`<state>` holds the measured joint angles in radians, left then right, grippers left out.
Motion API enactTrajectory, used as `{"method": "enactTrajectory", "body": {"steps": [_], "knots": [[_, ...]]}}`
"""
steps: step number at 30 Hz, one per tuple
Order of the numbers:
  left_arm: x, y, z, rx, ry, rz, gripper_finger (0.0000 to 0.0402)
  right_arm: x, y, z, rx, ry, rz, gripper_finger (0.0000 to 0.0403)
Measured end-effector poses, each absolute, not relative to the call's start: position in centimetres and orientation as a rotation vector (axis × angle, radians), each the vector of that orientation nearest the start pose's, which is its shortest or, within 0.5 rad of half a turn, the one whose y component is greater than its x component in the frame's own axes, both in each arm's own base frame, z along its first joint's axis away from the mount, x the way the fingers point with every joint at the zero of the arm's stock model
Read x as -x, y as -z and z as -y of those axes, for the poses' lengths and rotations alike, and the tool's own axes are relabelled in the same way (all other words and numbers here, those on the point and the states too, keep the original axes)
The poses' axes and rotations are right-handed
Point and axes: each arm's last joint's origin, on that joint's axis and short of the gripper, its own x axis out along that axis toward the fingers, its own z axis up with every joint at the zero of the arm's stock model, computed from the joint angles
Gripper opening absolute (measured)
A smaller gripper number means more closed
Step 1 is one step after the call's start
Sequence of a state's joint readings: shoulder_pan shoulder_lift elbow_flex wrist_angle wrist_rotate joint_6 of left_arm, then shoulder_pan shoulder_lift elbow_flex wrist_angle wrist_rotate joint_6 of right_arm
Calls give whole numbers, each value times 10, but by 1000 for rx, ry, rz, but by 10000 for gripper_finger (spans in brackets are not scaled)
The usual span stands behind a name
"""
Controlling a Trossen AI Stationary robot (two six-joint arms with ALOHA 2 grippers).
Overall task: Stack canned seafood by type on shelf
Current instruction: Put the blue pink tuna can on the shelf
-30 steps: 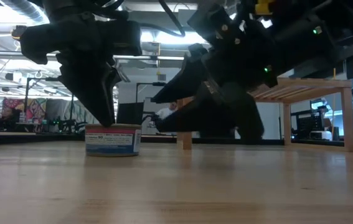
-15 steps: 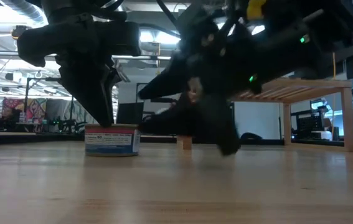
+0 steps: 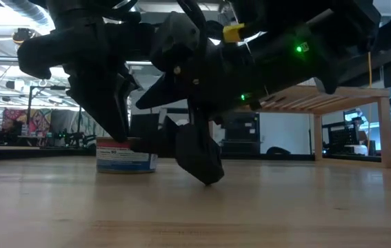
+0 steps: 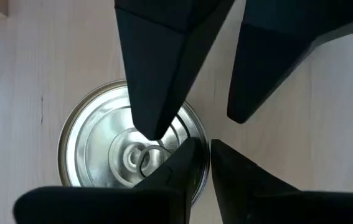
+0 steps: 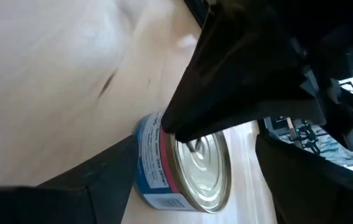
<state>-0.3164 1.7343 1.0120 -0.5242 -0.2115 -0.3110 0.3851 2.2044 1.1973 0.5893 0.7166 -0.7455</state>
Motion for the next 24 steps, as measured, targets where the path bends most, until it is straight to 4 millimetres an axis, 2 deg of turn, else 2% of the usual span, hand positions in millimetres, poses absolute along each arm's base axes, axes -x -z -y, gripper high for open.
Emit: {"method": "enactTrajectory", "body": {"steps": [12, 24], "knots": [[-302, -157, 93, -43, -85, -1205, 5, -412, -100, -147, 871, 181, -519, 321], [-297, -169, 91, -7, -85, -1190, 0, -411, -100, -150, 878, 164, -518, 321]]}}
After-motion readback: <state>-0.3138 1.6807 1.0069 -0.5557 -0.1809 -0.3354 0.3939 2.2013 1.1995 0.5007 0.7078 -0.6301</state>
